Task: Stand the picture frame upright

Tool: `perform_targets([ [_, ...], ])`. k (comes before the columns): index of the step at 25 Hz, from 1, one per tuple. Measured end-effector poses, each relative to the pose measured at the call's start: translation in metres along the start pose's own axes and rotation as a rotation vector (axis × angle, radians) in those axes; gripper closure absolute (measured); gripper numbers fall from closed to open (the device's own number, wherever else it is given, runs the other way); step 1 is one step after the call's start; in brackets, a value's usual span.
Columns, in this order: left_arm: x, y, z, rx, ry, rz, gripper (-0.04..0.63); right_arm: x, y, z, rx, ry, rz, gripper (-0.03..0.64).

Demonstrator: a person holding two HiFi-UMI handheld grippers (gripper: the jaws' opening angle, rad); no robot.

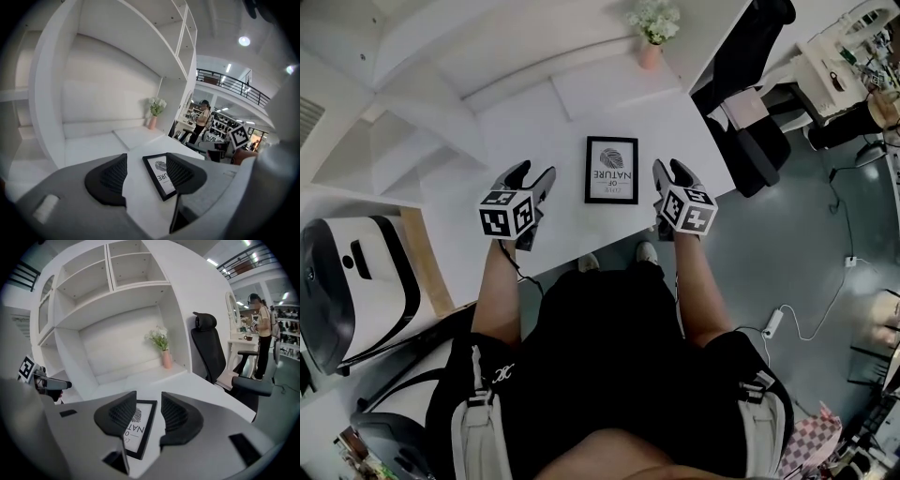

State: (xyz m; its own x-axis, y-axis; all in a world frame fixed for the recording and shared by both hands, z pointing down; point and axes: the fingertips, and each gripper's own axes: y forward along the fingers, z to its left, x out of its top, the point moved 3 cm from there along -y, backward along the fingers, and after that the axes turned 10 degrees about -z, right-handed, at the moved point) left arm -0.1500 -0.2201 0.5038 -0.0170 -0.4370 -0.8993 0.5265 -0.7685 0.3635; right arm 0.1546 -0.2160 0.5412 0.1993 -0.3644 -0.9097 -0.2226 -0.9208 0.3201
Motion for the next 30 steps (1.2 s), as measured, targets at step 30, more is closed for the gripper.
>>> perform_targets([
  [30,-0.074,0.041,0.058,-0.052,-0.252,0.185,0.336,-0.114,0.095,-0.002,-0.027,-0.026,0.514,0.496],
])
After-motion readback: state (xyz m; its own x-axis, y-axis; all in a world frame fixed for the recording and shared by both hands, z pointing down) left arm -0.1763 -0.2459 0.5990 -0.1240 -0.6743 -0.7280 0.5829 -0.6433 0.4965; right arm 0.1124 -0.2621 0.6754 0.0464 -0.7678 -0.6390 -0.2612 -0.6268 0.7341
